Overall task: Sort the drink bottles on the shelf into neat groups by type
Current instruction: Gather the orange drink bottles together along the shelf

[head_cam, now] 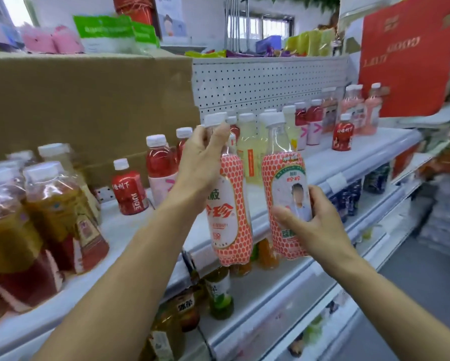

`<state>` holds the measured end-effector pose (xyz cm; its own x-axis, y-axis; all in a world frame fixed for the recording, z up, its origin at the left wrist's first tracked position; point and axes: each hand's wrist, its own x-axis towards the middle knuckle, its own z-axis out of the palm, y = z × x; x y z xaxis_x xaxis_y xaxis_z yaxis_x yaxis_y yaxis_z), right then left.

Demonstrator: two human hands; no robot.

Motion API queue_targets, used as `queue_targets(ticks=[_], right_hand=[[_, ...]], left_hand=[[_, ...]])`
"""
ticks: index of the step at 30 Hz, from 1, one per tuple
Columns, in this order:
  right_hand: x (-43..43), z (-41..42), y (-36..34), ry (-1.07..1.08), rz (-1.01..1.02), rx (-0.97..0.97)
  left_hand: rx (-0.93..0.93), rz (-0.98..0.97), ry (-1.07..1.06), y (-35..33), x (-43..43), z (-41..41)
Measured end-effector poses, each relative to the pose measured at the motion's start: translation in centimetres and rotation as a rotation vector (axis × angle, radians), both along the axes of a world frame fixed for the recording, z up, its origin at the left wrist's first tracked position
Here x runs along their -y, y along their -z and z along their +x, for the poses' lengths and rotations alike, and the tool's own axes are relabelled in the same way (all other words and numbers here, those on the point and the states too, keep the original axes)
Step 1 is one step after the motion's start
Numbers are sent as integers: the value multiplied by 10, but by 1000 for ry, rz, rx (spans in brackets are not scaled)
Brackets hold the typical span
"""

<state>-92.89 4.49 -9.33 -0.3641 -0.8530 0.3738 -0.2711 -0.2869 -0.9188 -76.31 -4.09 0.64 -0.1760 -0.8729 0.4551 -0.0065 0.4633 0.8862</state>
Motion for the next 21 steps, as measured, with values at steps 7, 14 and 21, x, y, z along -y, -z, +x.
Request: queue_targets(ticks=[7,14,21], right_hand=[[48,-92,0,56,25,-47],[81,-191,-4,131,14,22],[109,-293,5,96,16,32]], left_hand=[[-12,61,67,11,44,-104],[27,112,103,8,80,-202],[33,140,94,12,105,-299]])
